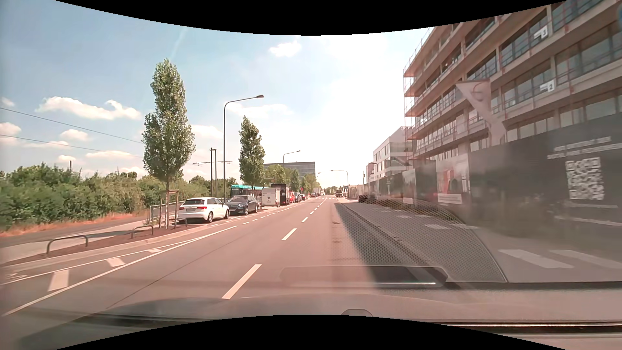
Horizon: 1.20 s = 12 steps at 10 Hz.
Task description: Follow the waypoints while adhering to traffic rules and regulations
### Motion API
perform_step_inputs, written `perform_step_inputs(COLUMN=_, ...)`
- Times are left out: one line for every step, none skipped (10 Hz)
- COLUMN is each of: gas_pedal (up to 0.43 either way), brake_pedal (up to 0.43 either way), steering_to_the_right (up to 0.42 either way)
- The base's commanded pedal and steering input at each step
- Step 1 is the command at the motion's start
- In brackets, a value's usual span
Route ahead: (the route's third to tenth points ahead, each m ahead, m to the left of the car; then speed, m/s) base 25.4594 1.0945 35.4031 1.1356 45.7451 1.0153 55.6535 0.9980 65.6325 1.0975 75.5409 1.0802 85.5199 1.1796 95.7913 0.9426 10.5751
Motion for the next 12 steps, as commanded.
perform_step_inputs(gas_pedal=0.220, brake_pedal=0.000, steering_to_the_right=-0.010)
perform_step_inputs(gas_pedal=0.220, brake_pedal=0.000, steering_to_the_right=-0.009)
perform_step_inputs(gas_pedal=0.220, brake_pedal=0.000, steering_to_the_right=-0.009)
perform_step_inputs(gas_pedal=0.220, brake_pedal=0.000, steering_to_the_right=-0.009)
perform_step_inputs(gas_pedal=0.209, brake_pedal=0.000, steering_to_the_right=-0.008)
perform_step_inputs(gas_pedal=0.197, brake_pedal=0.000, steering_to_the_right=-0.007)
perform_step_inputs(gas_pedal=0.189, brake_pedal=0.000, steering_to_the_right=-0.006)
perform_step_inputs(gas_pedal=0.189, brake_pedal=0.000, steering_to_the_right=-0.006)
perform_step_inputs(gas_pedal=0.177, brake_pedal=0.000, steering_to_the_right=-0.006)
perform_step_inputs(gas_pedal=0.169, brake_pedal=0.000, steering_to_the_right=-0.006)
perform_step_inputs(gas_pedal=0.157, brake_pedal=0.000, steering_to_the_right=-0.006)
perform_step_inputs(gas_pedal=0.150, brake_pedal=0.000, steering_to_the_right=-0.006)
